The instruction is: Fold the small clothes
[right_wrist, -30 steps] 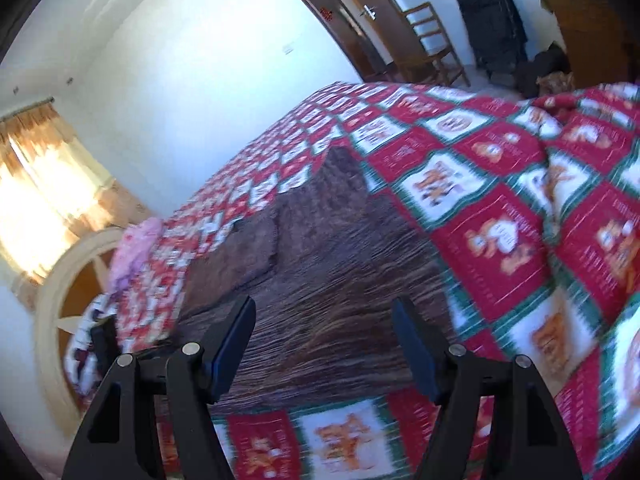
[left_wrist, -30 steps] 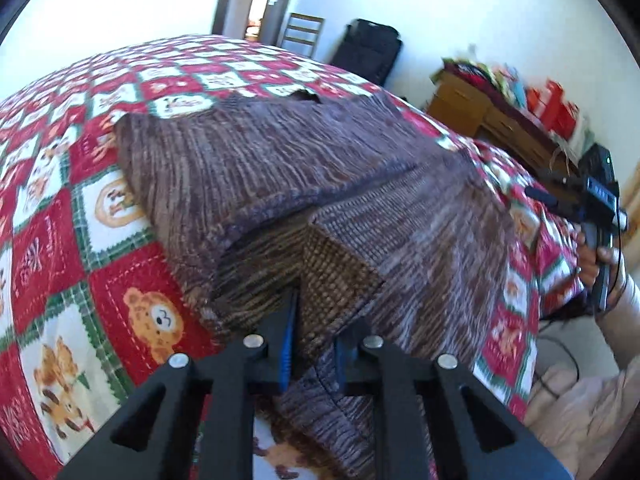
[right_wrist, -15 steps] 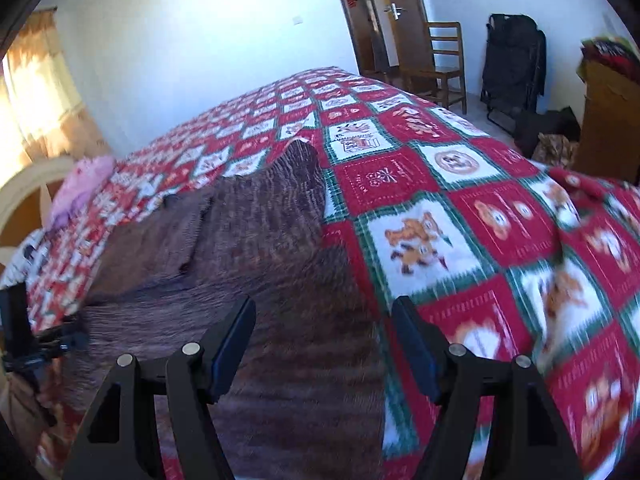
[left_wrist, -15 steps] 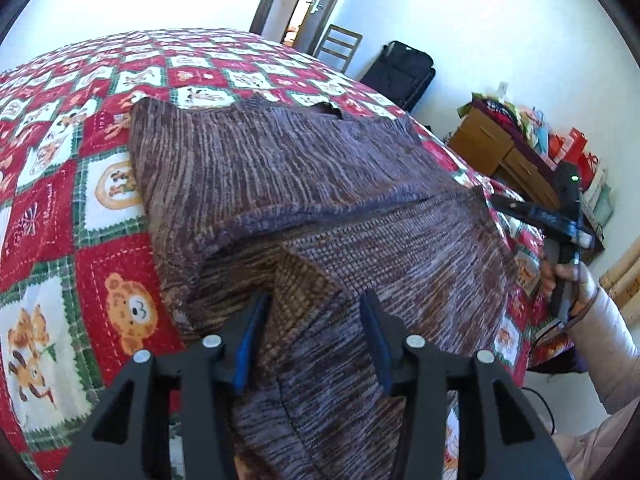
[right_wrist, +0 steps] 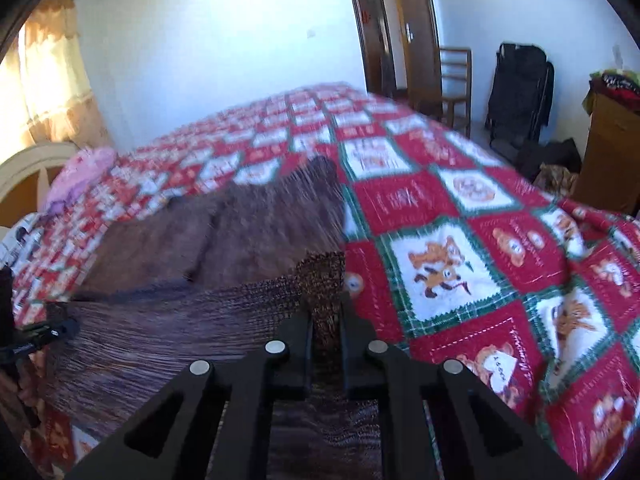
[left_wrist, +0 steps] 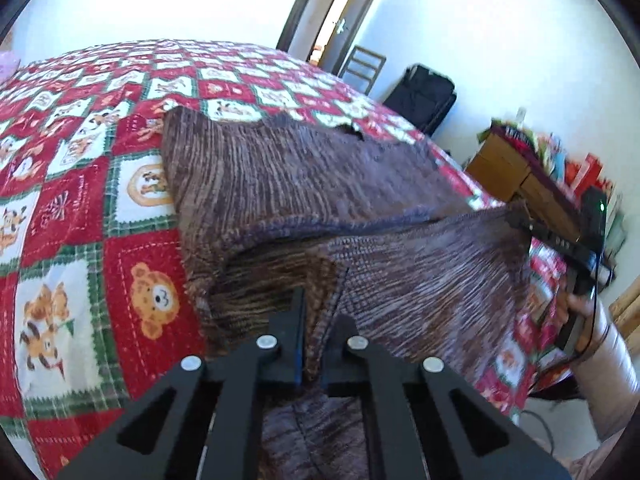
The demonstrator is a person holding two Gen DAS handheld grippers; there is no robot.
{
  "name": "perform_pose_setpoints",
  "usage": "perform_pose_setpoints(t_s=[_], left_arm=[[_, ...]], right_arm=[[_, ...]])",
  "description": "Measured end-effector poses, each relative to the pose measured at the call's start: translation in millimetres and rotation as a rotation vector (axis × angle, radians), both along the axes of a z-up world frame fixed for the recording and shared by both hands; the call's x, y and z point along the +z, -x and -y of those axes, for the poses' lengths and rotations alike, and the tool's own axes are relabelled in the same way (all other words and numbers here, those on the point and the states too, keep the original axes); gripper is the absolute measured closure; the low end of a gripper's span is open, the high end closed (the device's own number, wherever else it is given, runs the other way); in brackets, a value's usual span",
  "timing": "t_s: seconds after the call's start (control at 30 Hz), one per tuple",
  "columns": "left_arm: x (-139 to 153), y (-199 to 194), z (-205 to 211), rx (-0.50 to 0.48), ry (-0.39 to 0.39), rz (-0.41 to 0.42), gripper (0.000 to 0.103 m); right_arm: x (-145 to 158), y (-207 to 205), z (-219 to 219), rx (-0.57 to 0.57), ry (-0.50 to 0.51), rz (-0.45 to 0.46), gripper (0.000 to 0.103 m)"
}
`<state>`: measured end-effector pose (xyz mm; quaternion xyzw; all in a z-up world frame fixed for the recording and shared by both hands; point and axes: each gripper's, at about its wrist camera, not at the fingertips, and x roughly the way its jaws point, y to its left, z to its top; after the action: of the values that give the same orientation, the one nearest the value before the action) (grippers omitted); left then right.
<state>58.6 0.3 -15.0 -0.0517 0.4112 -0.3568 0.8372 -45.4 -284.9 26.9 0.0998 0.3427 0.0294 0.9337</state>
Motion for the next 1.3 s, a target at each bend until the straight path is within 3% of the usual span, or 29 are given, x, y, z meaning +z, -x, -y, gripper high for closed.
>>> perform_pose_setpoints(t_s=[0.33, 0.53, 0.73, 1.03, 1.2, 1.3], left_arm=[[36.8, 2.7, -16.7, 0.080, 0.087, 0.056, 0.098], [57.2, -28.6, -13.2, 0.119, 0.067, 0.087, 0.098], [68.9, -81.7, -4.4, 0.182, 0.049, 0.107, 0.098], [40.4, -162.4, 22.7, 0.277, 0.018, 0.066, 0.098], [-1.7, -187.8, 30.3, 0.335, -0.022, -0.031, 0.098], [-10.0, -189.6, 22.7, 0.350, 0.027, -0.067, 0.096]], right_arm=[[64.5, 19.8, -23.4, 0.042, 0.053, 0.160, 0.094], [83.6, -18.2, -38.9, 0.095, 0.164, 0.179, 0.094], [88.0, -82.4, -34.2, 0.088, 0.163, 0.167, 0.094], [50.6, -186.9, -31.2, 0.028, 0.170, 0.096, 0.094], [-3.9, -224.3, -27.9, 0.007, 0.167, -0.001, 0.094], [-30.5, -234.3, -24.7, -0.003, 0.159, -0.061, 0.094]])
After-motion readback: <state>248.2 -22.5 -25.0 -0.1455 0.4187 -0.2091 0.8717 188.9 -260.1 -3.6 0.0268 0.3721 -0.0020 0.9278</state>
